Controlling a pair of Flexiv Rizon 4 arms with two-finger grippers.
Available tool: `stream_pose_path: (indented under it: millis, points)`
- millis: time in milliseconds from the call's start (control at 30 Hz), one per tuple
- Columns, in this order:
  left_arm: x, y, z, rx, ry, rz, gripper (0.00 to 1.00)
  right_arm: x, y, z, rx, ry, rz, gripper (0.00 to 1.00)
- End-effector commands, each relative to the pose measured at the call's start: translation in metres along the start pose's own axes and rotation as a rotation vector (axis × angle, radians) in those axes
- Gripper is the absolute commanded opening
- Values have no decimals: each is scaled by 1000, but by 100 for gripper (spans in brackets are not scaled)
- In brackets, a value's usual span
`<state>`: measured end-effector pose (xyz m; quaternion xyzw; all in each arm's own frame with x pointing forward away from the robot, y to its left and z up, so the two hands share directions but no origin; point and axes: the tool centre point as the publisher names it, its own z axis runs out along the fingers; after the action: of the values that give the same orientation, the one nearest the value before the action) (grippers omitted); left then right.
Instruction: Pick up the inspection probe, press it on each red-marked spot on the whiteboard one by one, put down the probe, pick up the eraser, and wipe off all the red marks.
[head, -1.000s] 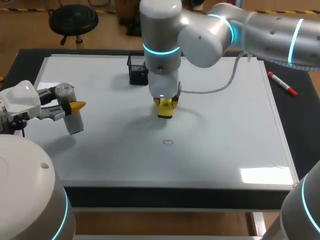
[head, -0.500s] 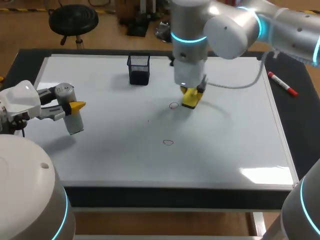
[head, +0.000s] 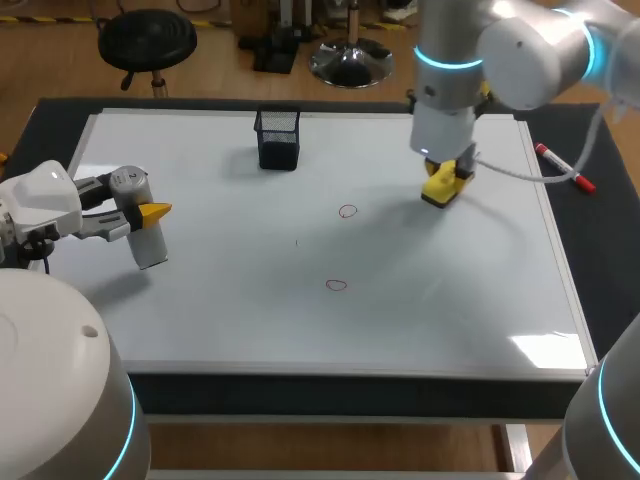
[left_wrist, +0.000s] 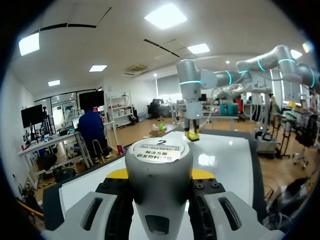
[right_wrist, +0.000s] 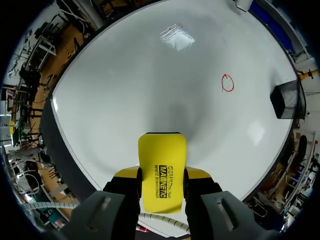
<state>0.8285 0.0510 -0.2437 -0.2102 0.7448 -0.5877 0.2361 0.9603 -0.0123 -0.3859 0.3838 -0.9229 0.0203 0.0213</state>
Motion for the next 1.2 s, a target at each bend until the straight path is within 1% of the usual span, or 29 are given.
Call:
stream_pose_path:
  millis: [33, 233, 467, 700, 767, 1200]
  points:
    - [1, 0, 1, 2, -6, 2, 0, 21, -16, -2, -7, -20, 26, 0]
    - [1, 0, 1, 2, -6, 2, 0, 36, -34, 4, -11, 0, 78, 0]
    - [1, 0, 1, 2, -6, 2, 0, 48, -45, 6, -17, 6, 119, 0]
    - [1, 0, 1, 2, -6, 2, 0, 53, -49, 6, -12, 17, 136, 0]
    - [1, 0, 1, 2, -6, 2, 0, 54, -49, 6, -22, -3, 136, 0]
    - [1, 0, 1, 2, -6, 2, 0, 54, -49, 6, -22, -3, 136, 0]
